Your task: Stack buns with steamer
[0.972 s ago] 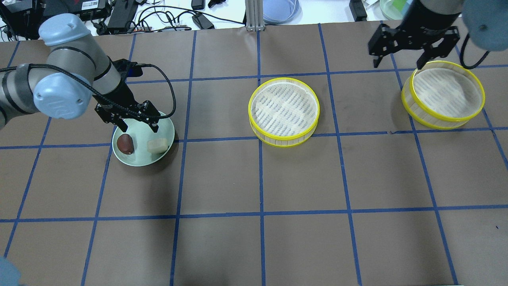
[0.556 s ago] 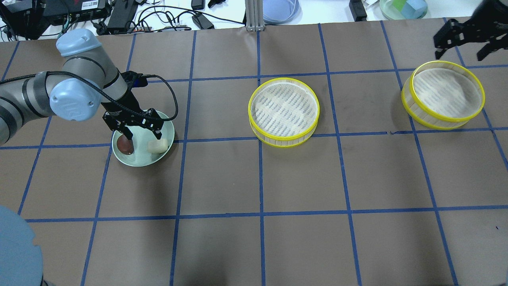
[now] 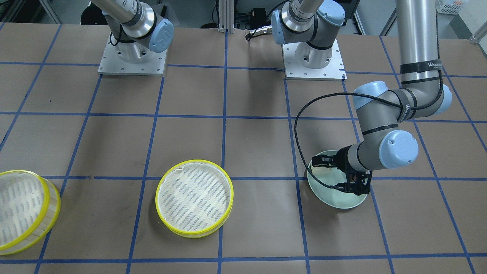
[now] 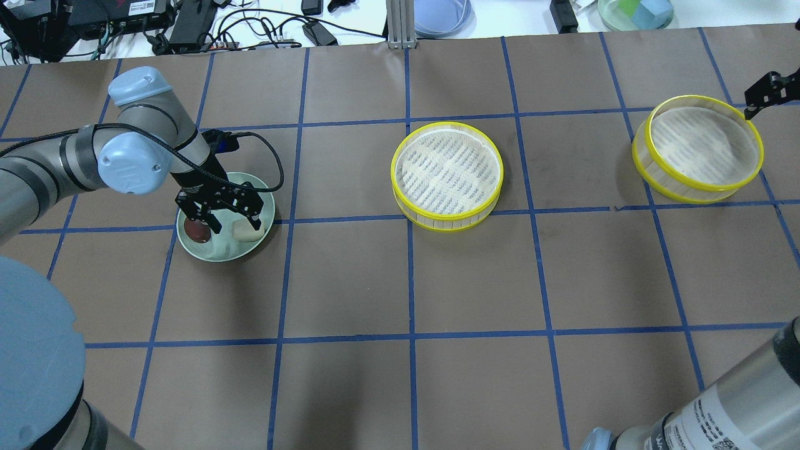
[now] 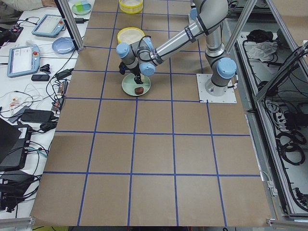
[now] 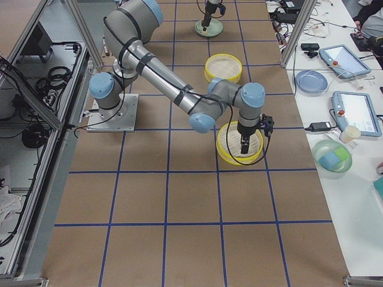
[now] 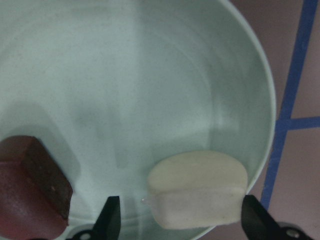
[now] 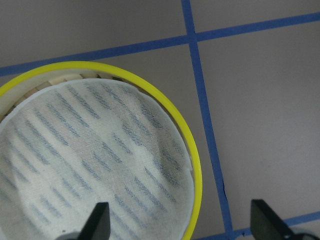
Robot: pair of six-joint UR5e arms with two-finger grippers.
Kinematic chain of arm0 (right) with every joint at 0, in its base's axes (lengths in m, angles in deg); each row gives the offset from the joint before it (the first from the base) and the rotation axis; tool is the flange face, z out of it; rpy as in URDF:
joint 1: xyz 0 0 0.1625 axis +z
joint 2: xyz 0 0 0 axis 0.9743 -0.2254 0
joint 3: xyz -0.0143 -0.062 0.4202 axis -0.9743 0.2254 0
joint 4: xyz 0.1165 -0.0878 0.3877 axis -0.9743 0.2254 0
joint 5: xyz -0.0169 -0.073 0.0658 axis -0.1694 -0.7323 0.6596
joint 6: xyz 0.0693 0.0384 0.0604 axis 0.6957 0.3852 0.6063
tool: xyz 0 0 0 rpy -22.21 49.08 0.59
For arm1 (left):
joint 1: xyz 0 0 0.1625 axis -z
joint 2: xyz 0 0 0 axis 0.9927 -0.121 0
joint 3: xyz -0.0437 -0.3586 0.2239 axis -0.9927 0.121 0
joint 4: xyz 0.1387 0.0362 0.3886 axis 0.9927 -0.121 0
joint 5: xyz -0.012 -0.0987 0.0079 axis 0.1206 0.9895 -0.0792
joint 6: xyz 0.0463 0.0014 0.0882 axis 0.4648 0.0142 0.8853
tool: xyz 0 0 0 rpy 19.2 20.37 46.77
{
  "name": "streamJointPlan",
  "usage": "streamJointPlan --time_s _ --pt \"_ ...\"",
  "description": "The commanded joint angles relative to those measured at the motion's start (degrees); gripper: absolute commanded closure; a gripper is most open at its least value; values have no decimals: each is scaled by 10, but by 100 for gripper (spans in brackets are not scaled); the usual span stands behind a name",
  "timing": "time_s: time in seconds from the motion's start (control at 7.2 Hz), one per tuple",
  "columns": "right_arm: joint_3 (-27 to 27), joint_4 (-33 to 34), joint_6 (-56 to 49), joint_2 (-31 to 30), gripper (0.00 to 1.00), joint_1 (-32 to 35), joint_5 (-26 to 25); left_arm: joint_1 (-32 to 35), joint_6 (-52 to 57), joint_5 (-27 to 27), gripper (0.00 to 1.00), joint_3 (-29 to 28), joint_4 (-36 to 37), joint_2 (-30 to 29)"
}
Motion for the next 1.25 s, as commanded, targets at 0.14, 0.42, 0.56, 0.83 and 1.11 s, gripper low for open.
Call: streamJointPlan --time_s 0.14,0.42,0.56,0.83,1.11 --pt "2 54 10 56 0 -2 5 0 -2 0 100 -6 -3 -7" --pt "1 60 -32 70 12 -8 5 0 -14 0 100 -22 -3 -5" --pt "1 61 -42 70 24 -8 5 1 -42 -3 100 -44 -10 11" --pt "1 66 -61 68 57 -8 5 31 -133 61 100 -136 -75 35" --pt "1 66 -59 68 83 -8 6 97 -227 84 100 -149 -16 39"
